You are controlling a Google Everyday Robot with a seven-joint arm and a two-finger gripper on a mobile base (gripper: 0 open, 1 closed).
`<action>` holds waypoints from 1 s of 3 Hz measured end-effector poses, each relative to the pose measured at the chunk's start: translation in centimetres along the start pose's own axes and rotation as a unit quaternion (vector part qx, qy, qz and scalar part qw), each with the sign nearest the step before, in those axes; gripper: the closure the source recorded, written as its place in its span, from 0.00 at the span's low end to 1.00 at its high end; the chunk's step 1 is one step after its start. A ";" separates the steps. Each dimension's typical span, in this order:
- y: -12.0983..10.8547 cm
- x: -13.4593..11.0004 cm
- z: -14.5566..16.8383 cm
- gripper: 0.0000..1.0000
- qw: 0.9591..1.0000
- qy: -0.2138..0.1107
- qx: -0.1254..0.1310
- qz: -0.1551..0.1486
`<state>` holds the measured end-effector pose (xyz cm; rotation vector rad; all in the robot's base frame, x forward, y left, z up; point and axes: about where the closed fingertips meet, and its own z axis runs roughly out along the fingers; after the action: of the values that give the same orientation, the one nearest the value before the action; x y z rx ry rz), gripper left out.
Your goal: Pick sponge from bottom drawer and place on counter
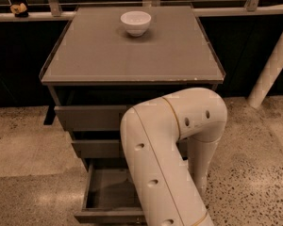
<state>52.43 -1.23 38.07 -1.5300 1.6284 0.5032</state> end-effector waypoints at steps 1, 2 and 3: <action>-0.2 -0.4 -3.7 1.00 0.999 0.018 0.043 -0.002; 1.0 0.1 -10.3 1.00 0.994 0.038 0.100 -0.015; 2.5 1.3 -16.9 1.00 0.987 0.046 0.151 -0.027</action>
Offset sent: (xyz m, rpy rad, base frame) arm -0.0839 -0.1569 0.0997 -0.1220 -0.2566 -0.2662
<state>45.22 -14.52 46.22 -1.3815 1.6427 0.1470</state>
